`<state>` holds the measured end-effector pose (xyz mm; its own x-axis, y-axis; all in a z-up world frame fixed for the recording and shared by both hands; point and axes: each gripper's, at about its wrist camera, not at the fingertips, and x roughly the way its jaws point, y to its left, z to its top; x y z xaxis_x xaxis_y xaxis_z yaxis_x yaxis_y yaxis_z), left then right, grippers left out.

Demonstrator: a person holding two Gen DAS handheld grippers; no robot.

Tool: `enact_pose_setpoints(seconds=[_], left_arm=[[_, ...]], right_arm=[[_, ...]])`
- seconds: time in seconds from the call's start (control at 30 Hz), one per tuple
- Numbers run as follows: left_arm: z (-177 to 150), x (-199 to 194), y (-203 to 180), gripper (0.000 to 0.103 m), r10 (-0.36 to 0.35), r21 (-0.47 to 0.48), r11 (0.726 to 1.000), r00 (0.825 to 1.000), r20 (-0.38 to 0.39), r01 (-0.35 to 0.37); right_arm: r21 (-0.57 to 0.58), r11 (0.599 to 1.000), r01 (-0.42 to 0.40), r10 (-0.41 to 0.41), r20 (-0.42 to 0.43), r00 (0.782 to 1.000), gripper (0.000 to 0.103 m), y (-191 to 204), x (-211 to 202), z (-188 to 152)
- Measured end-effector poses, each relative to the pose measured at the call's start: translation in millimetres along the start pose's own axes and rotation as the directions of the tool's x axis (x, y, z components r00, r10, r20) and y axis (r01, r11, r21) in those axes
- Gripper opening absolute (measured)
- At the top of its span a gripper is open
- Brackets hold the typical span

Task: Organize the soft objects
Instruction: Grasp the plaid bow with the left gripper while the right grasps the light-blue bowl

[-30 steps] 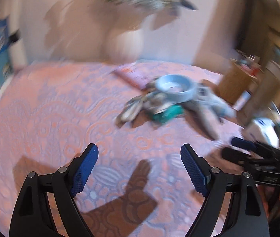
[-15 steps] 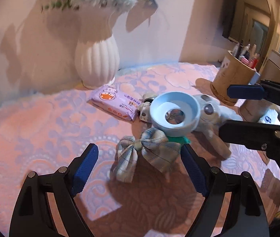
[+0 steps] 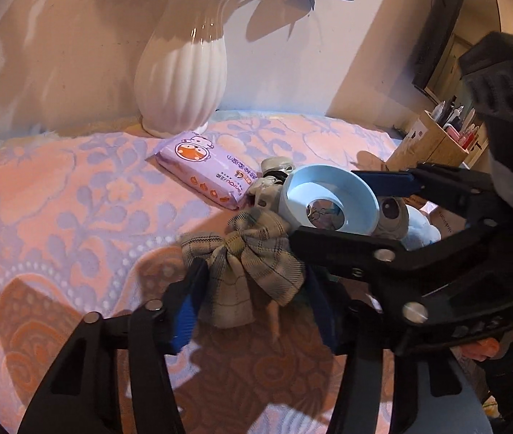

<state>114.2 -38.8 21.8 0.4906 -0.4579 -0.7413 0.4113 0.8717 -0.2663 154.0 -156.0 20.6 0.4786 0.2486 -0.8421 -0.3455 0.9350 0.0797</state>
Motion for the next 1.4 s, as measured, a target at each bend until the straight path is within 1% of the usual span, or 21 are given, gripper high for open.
enact_pose_setpoints(seconds=[0.07,0.13,0.27,0.3,0.33,0.4,0.5,0.6,0.63,0.7,0.77,0.87,0.97,1.0,1.03,1.1,1.17,1.2,1.23,1.3,1.4], left_arm=[[0,0,1,0.046,-0.003,-0.008,1.0,1.0,0.004,0.003],[0,-1,4,0.042,-0.005,-0.02,1.0,1.0,0.007,0.005],[-2,-5,6,0.036,0.001,-0.031,1.0,1.0,0.015,0.0],[-3,-7,5,0.026,0.011,-0.032,0.999,1.0,0.022,-0.01],[-3,-9,6,0.023,0.016,-0.039,0.999,1.0,0.025,-0.015],[-3,-11,12,0.023,0.013,-0.066,0.998,1.0,0.02,-0.011],[-5,-23,13,0.02,0.043,-0.075,0.996,0.999,0.03,-0.041],[-8,-45,11,0.02,0.061,-0.086,0.995,0.997,0.053,-0.056],[-10,-52,10,0.02,0.058,-0.093,0.994,0.997,0.058,-0.053],[-17,-66,8,0.02,0.053,-0.109,0.993,0.996,0.069,-0.045],[-29,-78,5,0.02,0.052,-0.118,0.992,0.996,0.077,-0.043],[-49,-87,-1,0.02,0.036,-0.125,0.992,0.998,0.06,-0.028],[-66,-81,-6,0.021,0.051,-0.113,0.992,0.998,0.021,-0.049],[-71,-78,-5,0.022,0.05,-0.123,0.991,0.999,0.004,-0.049],[-72,-77,-4,0.034,0.048,-0.139,0.989,0.999,-0.004,-0.049],[-70,-77,-1,0.042,0.043,-0.164,0.986,0.999,0.004,-0.042],[-62,-76,1,0.066,0.038,-0.189,0.981,0.999,0.016,-0.034],[-58,-75,2,0.086,0.036,-0.202,0.979,0.999,0.027,-0.03],[-53,-73,1,0.092,0.033,-0.208,0.978,0.999,0.041,-0.024],[-43,-61,-3,0.092,0.046,-0.197,0.98,0.999,0.03,-0.039],[-33,-29,-12,0.09,0.1,-0.153,0.983,0.994,-0.033,-0.104]], right_arm=[[0.001,1.0,0.011,-0.011,0.005,1.0,0.08,-1,2,1],[0.002,1.0,0.021,-0.021,-0.004,1.0,0.067,-2,4,2],[0.005,1.0,0.024,-0.024,0.014,1.0,0.064,-4,1,1],[0.007,1.0,0.023,-0.024,0.018,1.0,0.063,-5,0,0],[0.009,1.0,0.028,-0.028,0.031,0.999,0.061,-5,-3,-2],[0.014,1.0,0.023,-0.024,0.05,0.998,0.06,-5,-8,-5],[0.047,0.999,0.005,-0.009,0.083,0.997,0.059,-7,-23,-9],[0.085,0.994,-0.062,0.051,0.126,0.991,0.059,-7,-48,-15],[0.093,0.991,-0.091,0.077,0.146,0.986,0.059,-6,-62,-21],[0.09,0.989,-0.114,0.098,0.164,0.981,0.06,-1,-78,-33],[0.083,0.987,-0.135,0.119,0.171,0.978,0.06,7,-94,-55],[0.066,0.99,-0.126,0.116,0.14,0.983,0.061,18,-100,-91],[0.053,0.995,-0.086,0.081,0.089,0.993,0.061,25,-90,-120],[0.06,0.995,-0.08,0.075,0.068,0.995,0.061,26,-83,-128],[0.069,0.994,-0.082,0.077,0.06,0.995,0.061,24,-80,-133],[0.083,0.993,-0.087,0.082,0.065,0.995,0.064,22,-75,-145],[0.082,0.994,-0.077,0.071,0.069,0.995,0.067,20,-69,-150],[0.084,0.994,-0.071,0.065,0.063,0.996,0.067,20,-65,-152],[0.089,0.994,-0.068,0.064,0.05,0.997,0.068,19,-60,-155],[0.085,0.994,-0.07,0.066,0.051,0.997,0.069,18,-59,-155],[0.08,0.995,-0.061,0.057,0.05,0.997,0.084,20,-58,-157]])
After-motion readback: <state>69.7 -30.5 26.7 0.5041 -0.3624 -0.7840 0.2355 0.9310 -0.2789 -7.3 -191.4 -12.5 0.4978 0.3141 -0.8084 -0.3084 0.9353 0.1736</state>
